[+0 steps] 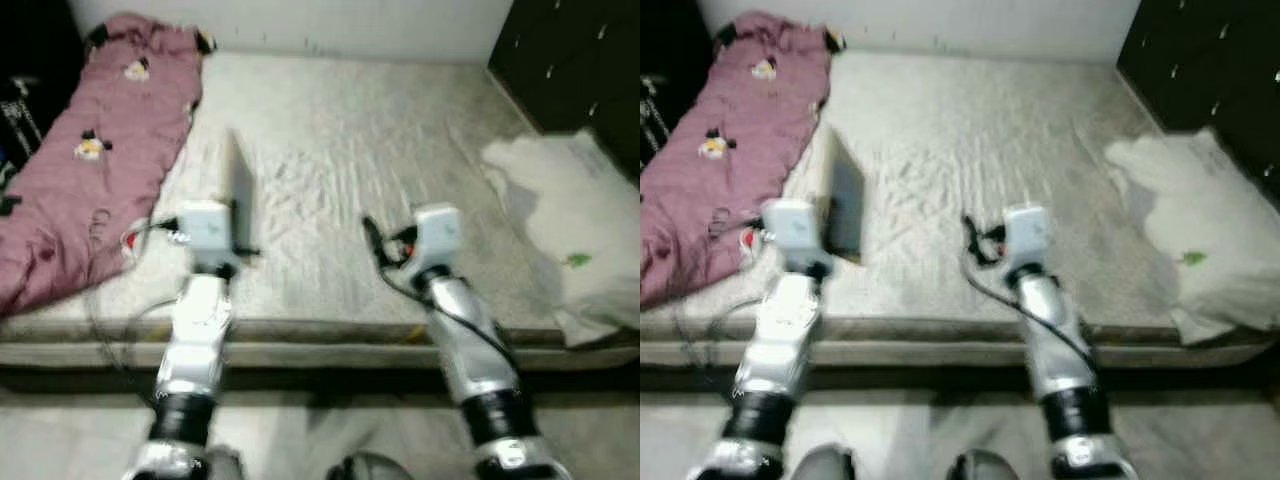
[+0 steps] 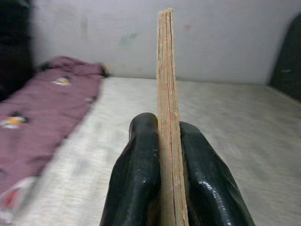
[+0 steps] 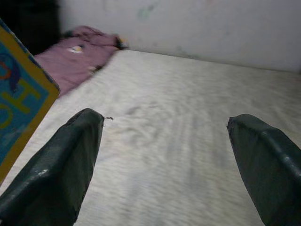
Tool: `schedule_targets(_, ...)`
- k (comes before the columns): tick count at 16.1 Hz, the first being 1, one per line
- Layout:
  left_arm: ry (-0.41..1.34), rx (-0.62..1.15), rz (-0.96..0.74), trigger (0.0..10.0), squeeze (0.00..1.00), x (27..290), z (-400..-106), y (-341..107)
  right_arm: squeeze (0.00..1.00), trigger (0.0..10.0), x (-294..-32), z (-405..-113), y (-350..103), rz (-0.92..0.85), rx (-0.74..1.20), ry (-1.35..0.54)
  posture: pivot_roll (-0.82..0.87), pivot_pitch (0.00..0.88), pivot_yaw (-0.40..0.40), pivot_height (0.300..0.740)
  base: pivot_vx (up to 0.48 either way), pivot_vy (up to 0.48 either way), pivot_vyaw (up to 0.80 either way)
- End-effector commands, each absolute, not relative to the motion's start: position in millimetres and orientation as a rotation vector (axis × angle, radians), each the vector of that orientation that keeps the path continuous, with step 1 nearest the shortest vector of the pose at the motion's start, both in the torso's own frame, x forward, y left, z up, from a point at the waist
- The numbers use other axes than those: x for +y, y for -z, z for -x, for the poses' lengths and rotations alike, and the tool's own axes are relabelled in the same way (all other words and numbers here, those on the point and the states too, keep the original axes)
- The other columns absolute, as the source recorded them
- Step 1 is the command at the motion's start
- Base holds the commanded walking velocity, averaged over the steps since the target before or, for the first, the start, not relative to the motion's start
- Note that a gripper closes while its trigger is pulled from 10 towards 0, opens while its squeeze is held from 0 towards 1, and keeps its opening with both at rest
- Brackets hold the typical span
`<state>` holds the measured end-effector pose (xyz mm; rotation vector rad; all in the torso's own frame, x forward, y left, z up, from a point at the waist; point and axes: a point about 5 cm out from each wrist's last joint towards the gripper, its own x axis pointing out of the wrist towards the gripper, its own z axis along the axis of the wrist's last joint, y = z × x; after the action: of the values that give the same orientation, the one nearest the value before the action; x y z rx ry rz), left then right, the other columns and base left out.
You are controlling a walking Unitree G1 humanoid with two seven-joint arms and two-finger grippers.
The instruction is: Clean up the room
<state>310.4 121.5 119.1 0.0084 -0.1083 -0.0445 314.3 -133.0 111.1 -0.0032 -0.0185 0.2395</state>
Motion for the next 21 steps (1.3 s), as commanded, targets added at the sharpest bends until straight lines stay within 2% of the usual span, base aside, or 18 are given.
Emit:
schedule_targets(1,0.050,-0.193,-0.015,10.0,0.00,123.4,-313.5,-136.9,0.00,10.0,-127.0,-315.7,-114.5,-0.003,-0.029,-0.251,-0.02,0.031,-0.050,0.740,0.000,0.000,0.00)
schedule_targets(4,0.101,-0.205,0.016,10.0,0.00,122.1,-312.0,-137.3,0.00,10.0,-127.1,-316.3,-114.5,-0.001,-0.028,-0.251,-0.02,0.028,-0.052,0.740,0.000,0.000,0.00)
schedule_targets(8,0.128,-0.215,0.034,10.0,0.00,119.8,-310.5,-138.4,0.00,10.0,-127.0,-316.9,-114.6,0.001,-0.029,-0.251,-0.02,0.027,-0.053,0.740,0.302,0.000,0.00)
schedule_targets(21,0.151,-0.218,0.044,10.0,0.00,118.4,-311.0,-139.1,0.00,10.0,-129.3,-318.8,-113.3,0.002,-0.026,-0.235,-0.01,0.020,-0.047,0.740,0.436,0.000,0.00)
